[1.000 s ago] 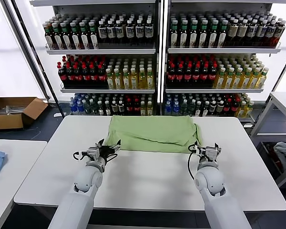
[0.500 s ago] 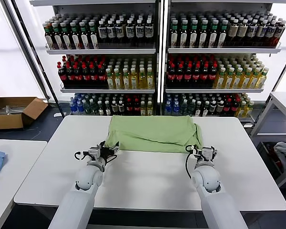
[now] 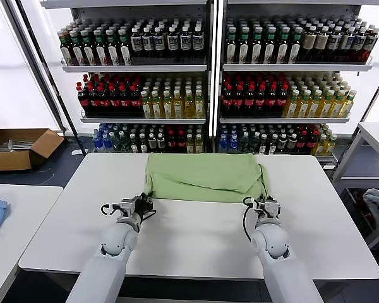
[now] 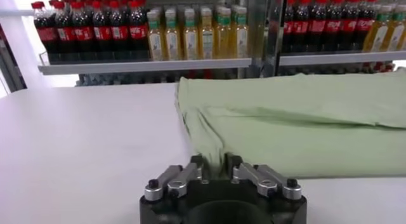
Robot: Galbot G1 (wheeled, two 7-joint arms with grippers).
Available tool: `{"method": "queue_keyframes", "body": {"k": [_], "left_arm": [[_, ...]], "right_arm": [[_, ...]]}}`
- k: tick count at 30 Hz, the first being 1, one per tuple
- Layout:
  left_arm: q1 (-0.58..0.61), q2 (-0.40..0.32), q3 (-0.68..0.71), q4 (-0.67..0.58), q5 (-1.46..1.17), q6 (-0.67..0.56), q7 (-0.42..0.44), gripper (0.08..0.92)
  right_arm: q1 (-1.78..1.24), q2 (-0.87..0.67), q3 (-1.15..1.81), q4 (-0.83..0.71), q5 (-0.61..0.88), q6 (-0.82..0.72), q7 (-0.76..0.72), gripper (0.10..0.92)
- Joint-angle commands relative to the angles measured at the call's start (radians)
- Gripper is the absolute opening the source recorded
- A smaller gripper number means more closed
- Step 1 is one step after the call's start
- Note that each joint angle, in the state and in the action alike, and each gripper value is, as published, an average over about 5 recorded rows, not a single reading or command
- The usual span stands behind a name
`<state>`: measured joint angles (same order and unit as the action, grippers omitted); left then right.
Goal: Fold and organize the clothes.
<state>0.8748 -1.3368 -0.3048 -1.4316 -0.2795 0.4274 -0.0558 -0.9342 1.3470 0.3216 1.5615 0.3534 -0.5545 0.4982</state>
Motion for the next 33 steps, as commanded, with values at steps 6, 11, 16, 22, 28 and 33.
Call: {"method": "queue_keyframes", "body": {"k": [6, 11, 16, 22, 28, 33], "left_arm": [[0.052, 0.017, -0.011, -0.066, 0.019, -0.019, 0.010, 0.089], [0.141, 0.039, -0.016, -0.230, 0.036, -0.022, 0.003, 0.086], [0.276, 0.043, -0.037, -0.413, 0.053, -0.018, -0.008, 0.086], [0.505, 0.073, -0.092, -0.632, 0.058, -0.015, -0.013, 0.086], [0.698, 0.108, -0.130, -0.728, 0.062, -0.026, -0.039, 0.086], [0.812, 0.108, -0.147, -0.766, 0.094, -0.044, -0.043, 0.086]], "right_arm": [[-0.097, -0.008, 0.001, 0.158, 0.004, -0.011, 0.000, 0.112], [-0.169, -0.012, 0.001, 0.306, 0.002, -0.022, 0.023, 0.112], [-0.263, -0.010, 0.007, 0.473, -0.005, -0.025, 0.074, 0.112], [-0.441, -0.008, 0.015, 0.605, -0.048, -0.024, 0.105, 0.112], [-0.618, -0.027, 0.005, 0.660, -0.090, -0.023, 0.161, 0.112], [-0.725, -0.051, 0.010, 0.682, -0.106, -0.023, 0.188, 0.112]]}}
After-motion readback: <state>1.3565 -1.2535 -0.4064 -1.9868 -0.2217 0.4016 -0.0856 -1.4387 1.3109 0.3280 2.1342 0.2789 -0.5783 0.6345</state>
